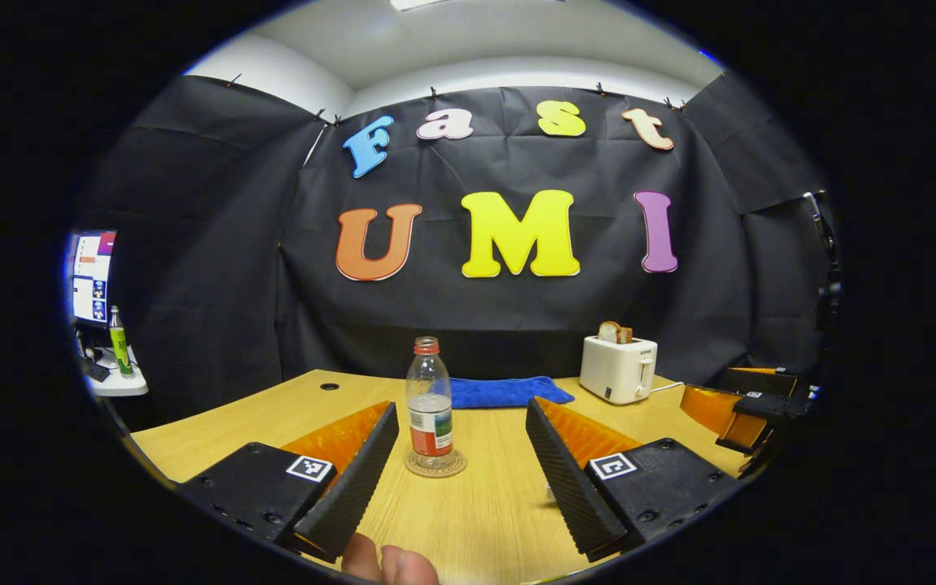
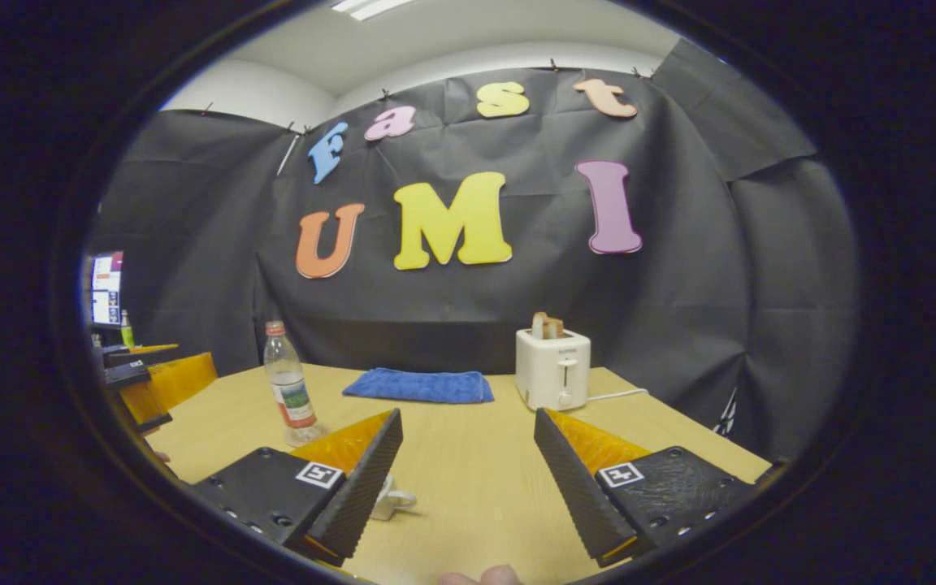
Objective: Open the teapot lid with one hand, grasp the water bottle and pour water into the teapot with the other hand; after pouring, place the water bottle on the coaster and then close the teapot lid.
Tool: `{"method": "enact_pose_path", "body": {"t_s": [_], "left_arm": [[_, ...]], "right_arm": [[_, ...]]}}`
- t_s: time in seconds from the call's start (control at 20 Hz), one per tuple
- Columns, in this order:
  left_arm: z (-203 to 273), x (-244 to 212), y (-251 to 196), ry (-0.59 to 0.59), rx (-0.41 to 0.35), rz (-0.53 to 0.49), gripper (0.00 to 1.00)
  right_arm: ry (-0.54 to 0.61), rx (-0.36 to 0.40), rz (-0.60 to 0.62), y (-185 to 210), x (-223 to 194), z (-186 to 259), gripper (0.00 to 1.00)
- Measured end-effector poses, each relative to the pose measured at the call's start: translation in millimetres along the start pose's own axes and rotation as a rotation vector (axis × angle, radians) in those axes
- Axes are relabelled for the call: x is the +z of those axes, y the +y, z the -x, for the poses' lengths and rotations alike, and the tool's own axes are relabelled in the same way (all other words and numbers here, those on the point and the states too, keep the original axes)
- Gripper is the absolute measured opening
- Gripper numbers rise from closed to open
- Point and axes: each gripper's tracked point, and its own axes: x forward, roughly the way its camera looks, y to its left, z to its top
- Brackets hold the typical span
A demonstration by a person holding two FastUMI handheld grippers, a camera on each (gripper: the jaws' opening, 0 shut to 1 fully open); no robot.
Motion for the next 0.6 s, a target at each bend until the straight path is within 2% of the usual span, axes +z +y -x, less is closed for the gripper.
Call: {"method": "enact_pose_path", "body": {"t_s": [0.25, 0.35, 0.45, 0.5, 0.6], "left_arm": [[1.9, 10.9, -12.3, -0.043, -0.017, -0.034, 0.99], [4.0, 10.6, -16.0, -0.045, -0.028, -0.039, 0.98], [6.3, 12.0, -19.1, -0.043, -0.046, -0.043, 0.99], [7.4, 12.5, -17.2, -0.043, -0.043, -0.046, 0.99], [9.1, 13.2, -20.2, -0.036, -0.055, -0.039, 0.98]], "right_arm": [[-0.016, -0.041, 0.003, -12.3, 10.6, 17.4, 0.96], [-0.013, -0.037, 0.013, -5.0, 9.5, 19.9, 0.98], [-0.018, -0.022, 0.031, 6.5, 11.0, 21.5, 0.94], [-0.023, -0.019, 0.037, 11.2, 12.4, 21.9, 0.96], [-0.038, -0.018, 0.045, 19.2, 16.2, 25.1, 0.94]]}}
